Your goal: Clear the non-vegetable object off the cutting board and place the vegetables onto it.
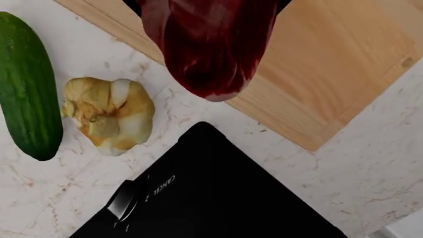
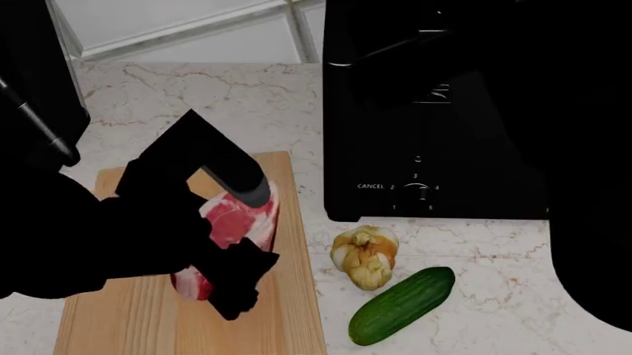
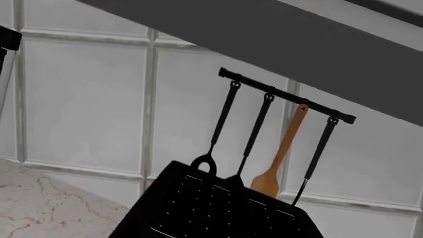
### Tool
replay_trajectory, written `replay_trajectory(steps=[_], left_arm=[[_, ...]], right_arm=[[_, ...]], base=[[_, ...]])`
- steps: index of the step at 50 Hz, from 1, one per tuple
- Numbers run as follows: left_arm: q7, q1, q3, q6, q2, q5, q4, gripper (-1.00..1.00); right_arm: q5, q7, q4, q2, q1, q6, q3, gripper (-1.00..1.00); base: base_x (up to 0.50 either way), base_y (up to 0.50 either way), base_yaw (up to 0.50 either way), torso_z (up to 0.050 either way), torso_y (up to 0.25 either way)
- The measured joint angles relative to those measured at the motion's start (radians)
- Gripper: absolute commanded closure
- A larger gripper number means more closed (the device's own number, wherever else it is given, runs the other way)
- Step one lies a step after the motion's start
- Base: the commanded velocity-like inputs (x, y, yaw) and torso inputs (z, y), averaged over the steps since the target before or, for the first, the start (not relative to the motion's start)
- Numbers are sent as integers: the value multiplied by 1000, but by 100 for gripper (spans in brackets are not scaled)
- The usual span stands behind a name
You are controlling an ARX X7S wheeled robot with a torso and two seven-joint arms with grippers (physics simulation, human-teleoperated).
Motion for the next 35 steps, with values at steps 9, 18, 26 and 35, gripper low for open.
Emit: replay_trajectory(steps=[9,18,26,35], left_arm=[[-160,4,-76,-95,-79,-155,143,100],[-349,42,-151,-150,-184,-361,269,100],[-463,104,-209,-147,-296,-477,370,100],[-558,206,-271,-104,-435,-576,483,100]], right_arm=[[6,0,9,4,13,-20,-14,-100],[2,-9,20,13,21,-45,-30,-100],[2,-10,27,19,21,-61,-39,-100],[1,-13,34,26,25,-77,-51,-100]], base=[[0,0,0,0,0],[0,0,0,0,1],[0,0,0,0,0],[0,0,0,0,1]])
